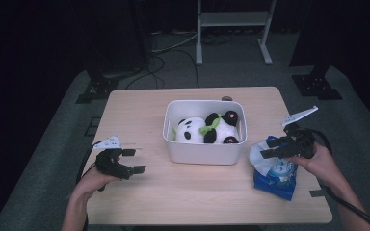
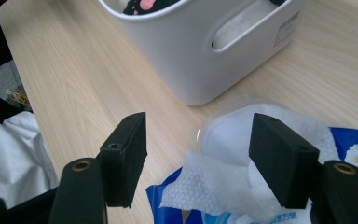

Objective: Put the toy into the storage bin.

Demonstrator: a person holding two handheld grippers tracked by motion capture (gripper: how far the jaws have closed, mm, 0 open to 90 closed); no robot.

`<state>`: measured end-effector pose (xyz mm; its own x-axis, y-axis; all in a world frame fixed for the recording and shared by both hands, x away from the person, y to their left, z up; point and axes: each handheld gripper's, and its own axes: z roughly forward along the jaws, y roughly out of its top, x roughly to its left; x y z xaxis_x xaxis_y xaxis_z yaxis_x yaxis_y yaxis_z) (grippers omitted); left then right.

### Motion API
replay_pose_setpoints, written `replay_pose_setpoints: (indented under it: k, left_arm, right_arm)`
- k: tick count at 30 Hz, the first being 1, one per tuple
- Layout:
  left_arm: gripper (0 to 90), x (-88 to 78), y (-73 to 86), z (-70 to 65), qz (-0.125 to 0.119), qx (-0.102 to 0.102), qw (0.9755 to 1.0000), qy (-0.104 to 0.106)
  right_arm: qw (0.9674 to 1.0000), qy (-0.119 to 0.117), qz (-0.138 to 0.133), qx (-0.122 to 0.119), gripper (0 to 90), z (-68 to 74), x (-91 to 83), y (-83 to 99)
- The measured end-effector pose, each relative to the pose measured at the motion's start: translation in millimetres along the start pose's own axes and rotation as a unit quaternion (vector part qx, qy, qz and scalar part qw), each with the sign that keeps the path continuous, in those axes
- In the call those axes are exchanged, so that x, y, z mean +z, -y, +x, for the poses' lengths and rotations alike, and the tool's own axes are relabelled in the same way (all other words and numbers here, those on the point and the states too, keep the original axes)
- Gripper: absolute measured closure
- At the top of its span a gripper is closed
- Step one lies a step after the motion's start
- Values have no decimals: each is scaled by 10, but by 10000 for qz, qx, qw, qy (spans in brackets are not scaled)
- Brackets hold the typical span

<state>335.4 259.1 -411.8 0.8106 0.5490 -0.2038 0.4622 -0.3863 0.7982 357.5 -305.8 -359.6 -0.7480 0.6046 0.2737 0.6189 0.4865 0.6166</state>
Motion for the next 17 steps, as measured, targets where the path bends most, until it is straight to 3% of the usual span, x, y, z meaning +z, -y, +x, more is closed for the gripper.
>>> replay_pose_setpoints:
  k: [17]
  left_arm:
    - [95,12,-17,-5,-31,-5,10000,27]
  right_arm:
    - [9999,-12,-51,122,345,37,-44,205]
